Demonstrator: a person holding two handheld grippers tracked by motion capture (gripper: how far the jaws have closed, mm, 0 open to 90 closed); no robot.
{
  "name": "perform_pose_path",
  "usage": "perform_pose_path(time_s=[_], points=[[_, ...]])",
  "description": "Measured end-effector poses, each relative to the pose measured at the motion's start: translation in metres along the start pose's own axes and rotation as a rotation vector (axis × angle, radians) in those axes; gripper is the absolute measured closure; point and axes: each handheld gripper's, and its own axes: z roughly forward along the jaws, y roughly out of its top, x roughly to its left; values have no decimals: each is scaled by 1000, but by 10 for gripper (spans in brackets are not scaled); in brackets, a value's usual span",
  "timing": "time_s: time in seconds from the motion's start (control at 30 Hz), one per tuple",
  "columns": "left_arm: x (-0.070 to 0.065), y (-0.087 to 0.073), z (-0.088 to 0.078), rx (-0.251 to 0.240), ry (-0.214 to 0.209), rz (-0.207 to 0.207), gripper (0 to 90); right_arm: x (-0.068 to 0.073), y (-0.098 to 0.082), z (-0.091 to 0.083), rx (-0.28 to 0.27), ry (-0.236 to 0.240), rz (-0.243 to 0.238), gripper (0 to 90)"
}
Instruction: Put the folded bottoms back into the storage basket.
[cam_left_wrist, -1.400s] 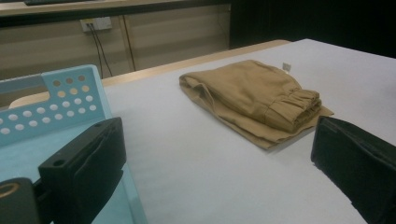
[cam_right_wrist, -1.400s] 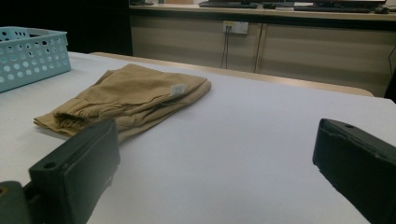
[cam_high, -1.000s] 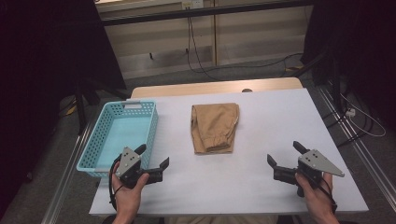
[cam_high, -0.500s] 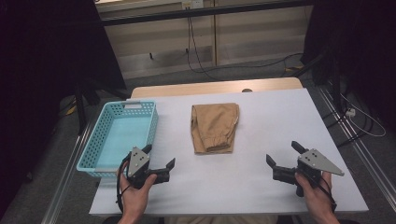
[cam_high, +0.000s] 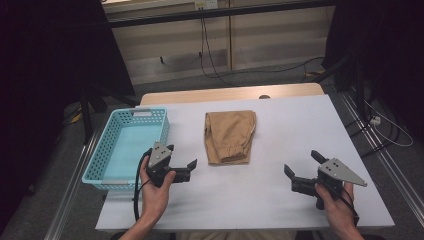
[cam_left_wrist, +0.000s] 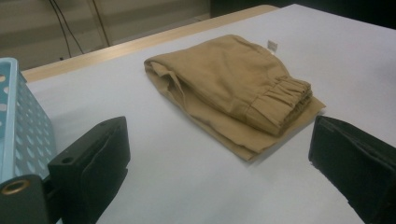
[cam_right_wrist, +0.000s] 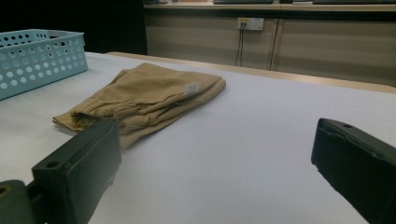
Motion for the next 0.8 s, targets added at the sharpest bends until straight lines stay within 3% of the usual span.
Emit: perform_pose_path(time_s=[0.33,0.47,0.63,0.7,0.8], points=[[2,15,20,-6,-49,3,54,1,-1,2,25,-11,-14,14],[2,19,27,-32,-36,4,57,2,-1,3,23,-2,-26,14],[6,24,37,15,-51,-13,55,3,-1,2,25,-8,-30,14],[9,26,41,15,-43,-19,50,2,-1,1,24,-15,-32,14],[13,27,47,49,7,-31,55,2,0,1,21,-15,-37,14]])
